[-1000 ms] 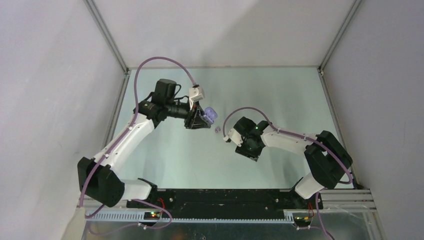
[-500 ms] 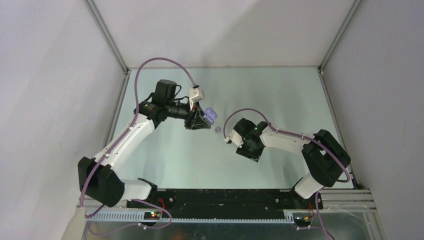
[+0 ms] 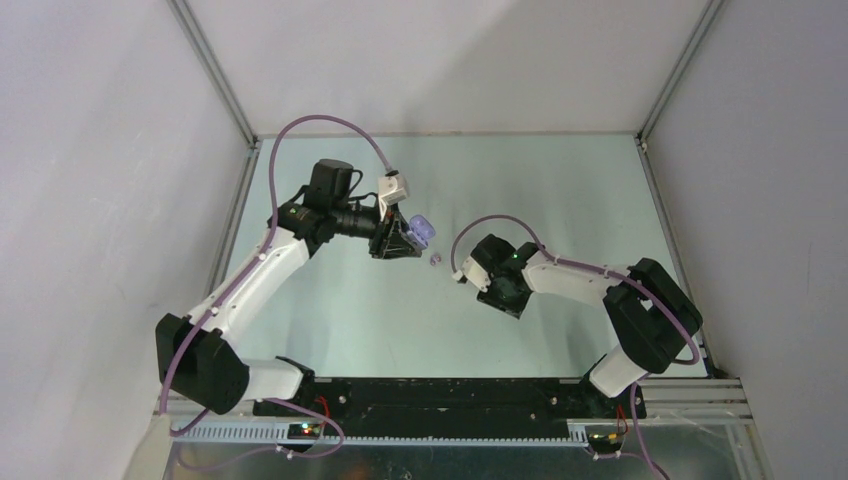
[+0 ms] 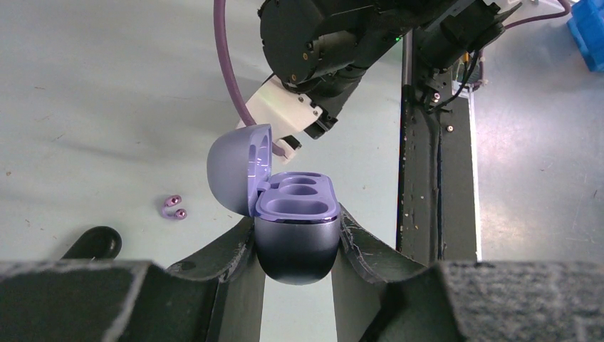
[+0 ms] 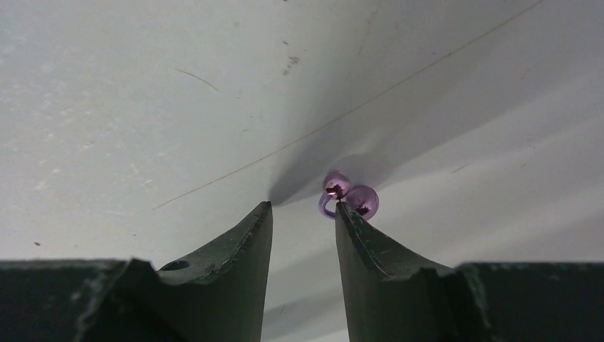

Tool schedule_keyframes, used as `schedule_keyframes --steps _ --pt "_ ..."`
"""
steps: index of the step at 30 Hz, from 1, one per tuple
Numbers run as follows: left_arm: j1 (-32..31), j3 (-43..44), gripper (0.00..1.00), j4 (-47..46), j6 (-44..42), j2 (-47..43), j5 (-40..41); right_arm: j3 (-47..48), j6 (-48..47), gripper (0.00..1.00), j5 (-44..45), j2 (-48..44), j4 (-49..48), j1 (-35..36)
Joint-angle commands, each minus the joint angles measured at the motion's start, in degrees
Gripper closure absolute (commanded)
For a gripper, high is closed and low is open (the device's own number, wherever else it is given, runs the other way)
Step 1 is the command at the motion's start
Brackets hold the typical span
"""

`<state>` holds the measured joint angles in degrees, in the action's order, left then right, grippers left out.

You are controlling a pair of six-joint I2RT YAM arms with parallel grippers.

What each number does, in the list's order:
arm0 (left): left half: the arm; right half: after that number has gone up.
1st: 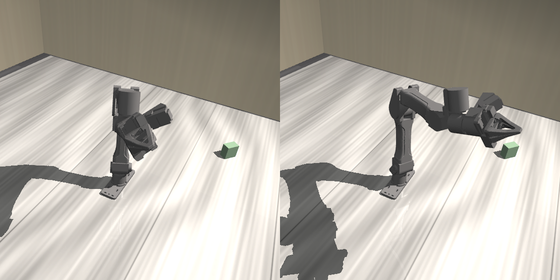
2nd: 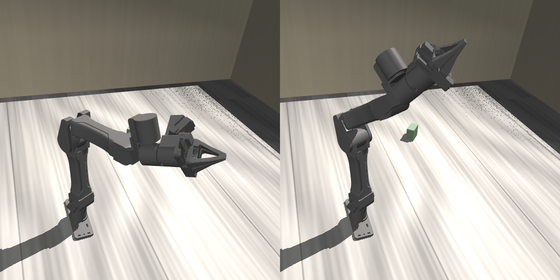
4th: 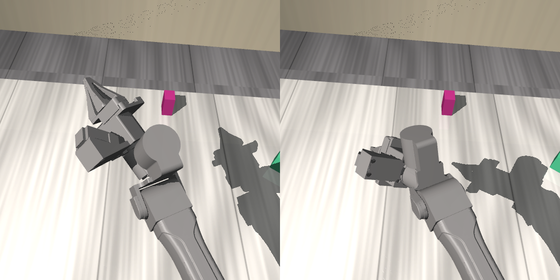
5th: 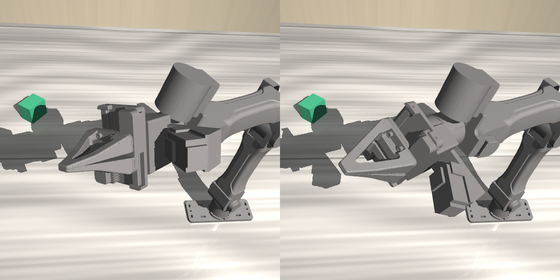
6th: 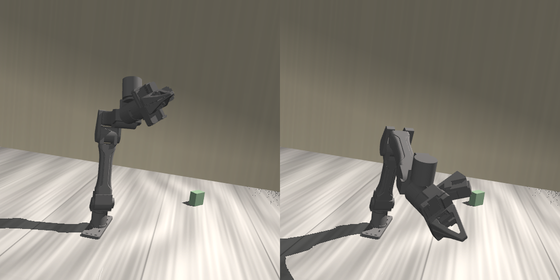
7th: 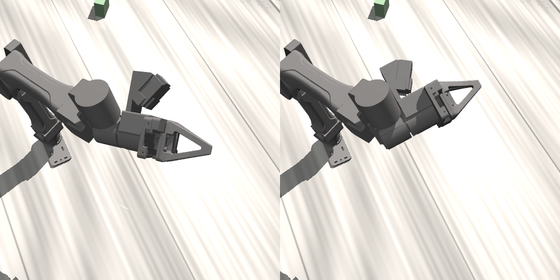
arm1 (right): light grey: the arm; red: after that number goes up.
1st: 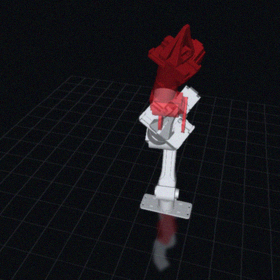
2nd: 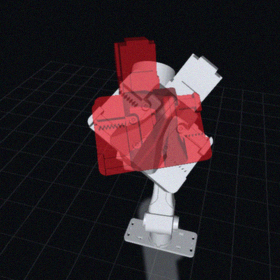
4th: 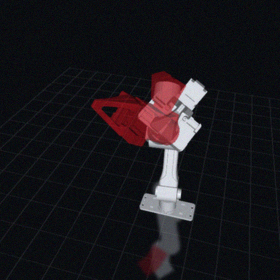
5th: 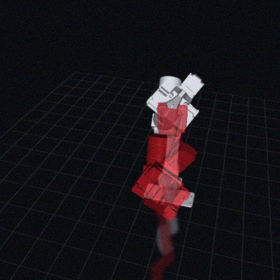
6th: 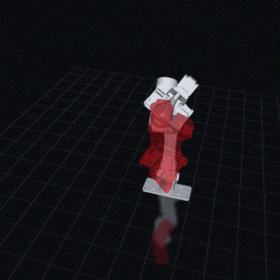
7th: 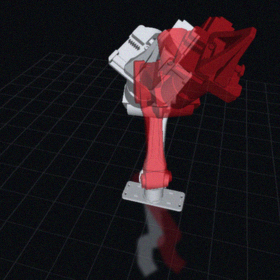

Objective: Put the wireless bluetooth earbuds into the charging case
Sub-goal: Adjust the left earbud at the center of the board.

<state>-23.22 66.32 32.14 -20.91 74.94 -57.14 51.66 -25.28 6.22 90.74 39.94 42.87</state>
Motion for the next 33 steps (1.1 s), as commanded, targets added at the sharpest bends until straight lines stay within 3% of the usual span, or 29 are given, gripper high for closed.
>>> schedule_keyframes --steps 1,28,31,33 --pt "0.37 -0.14 1.0 -1.67 0.95 -0.49 -1.31 -0.58 -1.18 0.58 1.88 -0.11 -2.16 -1.87" --pt "0.33 -0.15 1.0 -2.32 1.57 -0.29 -1.81 -1.12 -5.12 0.73 2.0 -2.15 -7.06 -4.88" --pt "0.36 -0.23 1.0 -2.28 1.61 -0.39 -1.87 -0.55 -4.74 0.7 -2.01 -4.15 -5.86 -5.53" --pt "0.33 -0.23 1.0 -2.22 1.65 -0.33 -1.85 0.53 -4.71 0.62 -8.38 -6.95 -3.54 -7.1"
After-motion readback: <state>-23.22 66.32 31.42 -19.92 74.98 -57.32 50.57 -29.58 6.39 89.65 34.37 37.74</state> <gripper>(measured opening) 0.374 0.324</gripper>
